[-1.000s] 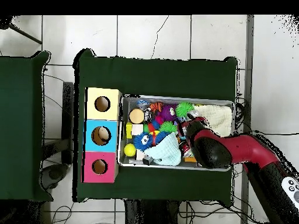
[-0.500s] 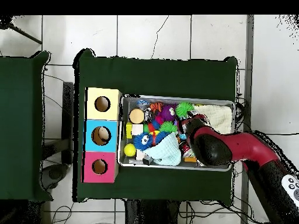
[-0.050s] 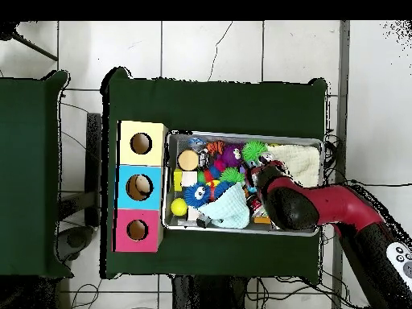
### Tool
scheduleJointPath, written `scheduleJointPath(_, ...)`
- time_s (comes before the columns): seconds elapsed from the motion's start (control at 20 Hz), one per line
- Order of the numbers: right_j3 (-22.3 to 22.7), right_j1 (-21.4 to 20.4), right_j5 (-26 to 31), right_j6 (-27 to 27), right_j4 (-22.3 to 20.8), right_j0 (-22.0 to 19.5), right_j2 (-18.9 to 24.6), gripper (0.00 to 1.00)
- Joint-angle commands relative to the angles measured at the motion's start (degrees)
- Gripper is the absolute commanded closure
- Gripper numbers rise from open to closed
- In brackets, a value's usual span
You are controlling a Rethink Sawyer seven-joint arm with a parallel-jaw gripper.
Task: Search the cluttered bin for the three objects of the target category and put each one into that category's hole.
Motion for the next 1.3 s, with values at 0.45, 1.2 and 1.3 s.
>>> scheduleJointPath(0.45, 6.35, -0.16, -7.82, 5.25, -5.23, 0.19, -10.74, 0.00)
scheduleJointPath(1.2, 3.39, 2.86, -14.42, 7.63, -5.26, 5.00, -16.18, 0.00)
scheduleJointPath(1.3, 3.78, 3.96, -20.14, 10.09, -5.76, 7.51, -20.24, 0.00)
